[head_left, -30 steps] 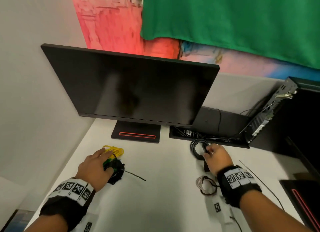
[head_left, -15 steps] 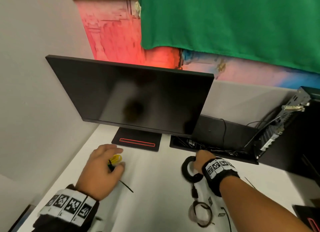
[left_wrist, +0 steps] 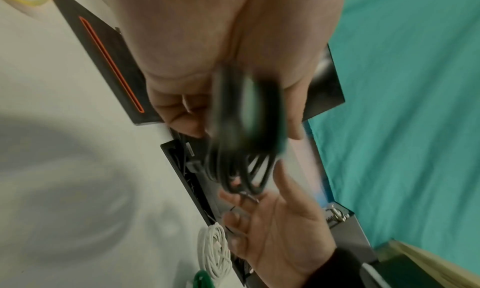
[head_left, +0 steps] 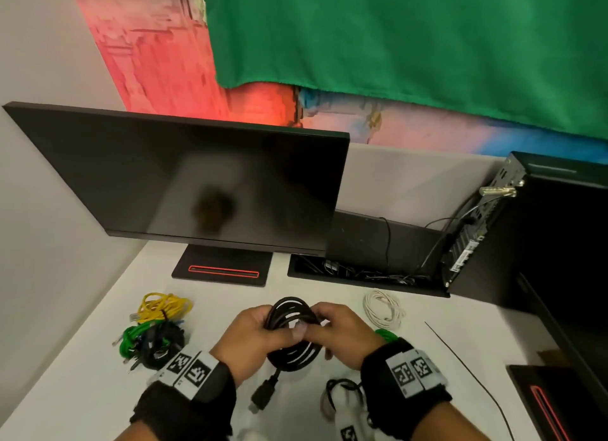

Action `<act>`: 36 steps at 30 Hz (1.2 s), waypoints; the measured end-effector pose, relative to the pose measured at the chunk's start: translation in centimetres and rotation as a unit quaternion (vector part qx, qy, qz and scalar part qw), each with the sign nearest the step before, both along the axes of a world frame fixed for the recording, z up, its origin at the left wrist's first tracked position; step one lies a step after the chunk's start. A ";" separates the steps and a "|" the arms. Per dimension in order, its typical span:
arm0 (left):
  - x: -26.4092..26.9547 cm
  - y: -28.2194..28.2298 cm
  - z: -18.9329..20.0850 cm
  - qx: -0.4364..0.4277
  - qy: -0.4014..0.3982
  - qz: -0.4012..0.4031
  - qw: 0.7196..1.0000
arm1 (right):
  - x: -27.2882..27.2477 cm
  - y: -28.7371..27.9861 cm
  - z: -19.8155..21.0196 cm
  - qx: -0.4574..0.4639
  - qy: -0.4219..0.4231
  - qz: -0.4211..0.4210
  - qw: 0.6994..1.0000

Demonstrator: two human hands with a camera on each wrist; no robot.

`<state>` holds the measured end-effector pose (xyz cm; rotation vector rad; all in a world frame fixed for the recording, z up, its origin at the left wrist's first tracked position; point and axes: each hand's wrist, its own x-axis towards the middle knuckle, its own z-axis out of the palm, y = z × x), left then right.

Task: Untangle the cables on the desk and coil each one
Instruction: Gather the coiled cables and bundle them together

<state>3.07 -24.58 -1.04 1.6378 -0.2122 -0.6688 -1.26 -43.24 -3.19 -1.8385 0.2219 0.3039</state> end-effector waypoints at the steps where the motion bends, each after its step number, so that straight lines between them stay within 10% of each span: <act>1: -0.1 0.0 -0.2 -0.007 0.001 0.006 1.000 | 0.1 -1.3 0.1 -0.001 0.022 0.004 1.000; 5: 0.3 1.1 -0.6 0.031 -0.034 0.069 0.997 | 2.2 -7.7 -1.1 -0.132 0.059 -0.146 0.979; 8: 0.3 2.4 -0.8 0.011 -0.013 0.105 0.994 | 4.3 -11.6 -3.5 -0.407 0.175 -0.155 0.883; 11: 0.3 3.1 -0.9 -0.040 0.057 0.140 0.988 | 4.8 -12.9 -5.2 -0.465 0.243 -0.119 0.843; 20: 0.0 4.2 -1.0 -0.012 0.076 0.192 0.978 | 3.3 -13.2 -5.9 -0.372 0.235 -0.127 0.889; 29: -0.5 3.4 -1.8 -0.020 0.115 0.178 0.977 | -1.9 -3.4 1.3 -0.159 -0.049 -0.104 0.981; 36: -1.7 2.8 -1.7 -0.101 0.194 0.047 0.975 | -3.9 5.4 0.1 -0.232 -0.127 -0.024 0.964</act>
